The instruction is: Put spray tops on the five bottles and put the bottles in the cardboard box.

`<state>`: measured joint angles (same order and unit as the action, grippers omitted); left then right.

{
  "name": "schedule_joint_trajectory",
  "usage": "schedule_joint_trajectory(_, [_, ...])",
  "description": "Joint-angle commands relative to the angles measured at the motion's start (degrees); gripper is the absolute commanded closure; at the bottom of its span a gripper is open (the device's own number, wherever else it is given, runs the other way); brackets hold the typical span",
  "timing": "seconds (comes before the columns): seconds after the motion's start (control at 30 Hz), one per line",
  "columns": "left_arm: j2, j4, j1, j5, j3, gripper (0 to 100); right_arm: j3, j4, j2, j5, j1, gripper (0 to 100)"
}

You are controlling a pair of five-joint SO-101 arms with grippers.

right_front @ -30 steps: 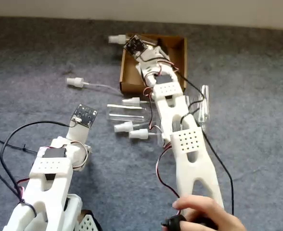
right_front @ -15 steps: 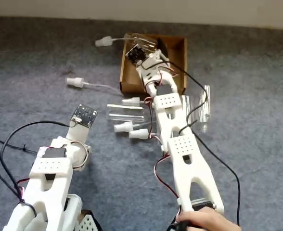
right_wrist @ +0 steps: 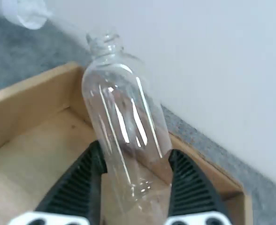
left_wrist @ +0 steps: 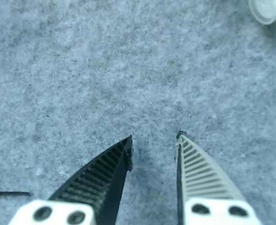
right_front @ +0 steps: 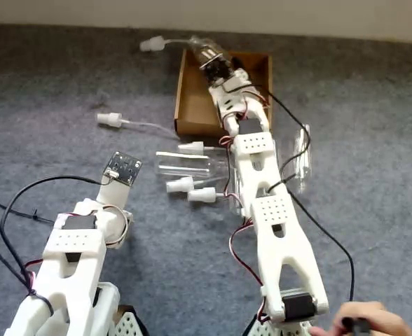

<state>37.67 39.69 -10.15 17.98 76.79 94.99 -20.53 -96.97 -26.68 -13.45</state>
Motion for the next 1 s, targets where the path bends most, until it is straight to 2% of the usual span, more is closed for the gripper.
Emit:
schedule_joint_trajectory(0.0, [-0.1, 0.2, 1.0, 0.4, 0.6, 85, 7.2, -9.6, 3.5, 13.4, 3.9, 99.4])
schedule_joint_trajectory(0.17, [-0.1, 0.1, 1.0, 0.4, 0.6, 85, 7.9, -24.8, 13.1, 24.4, 5.5, 99.4])
schedule_joint_trajectory(0.37, [-0.1, 0.1, 1.0, 0.4, 0.6, 85, 8.0, -28.6, 17.1, 39.7, 8.4, 99.4])
schedule_joint_trajectory(0.67, [-0.1, 0.1, 1.0, 0.4, 0.6, 85, 8.0, -28.6, 17.5, 40.8, 8.9, 99.4])
schedule_joint_trajectory(0.97, [-0.1, 0.0, 1.0, 0.4, 0.6, 85, 8.0, -28.7, 28.7, 40.9, 7.5, 99.4])
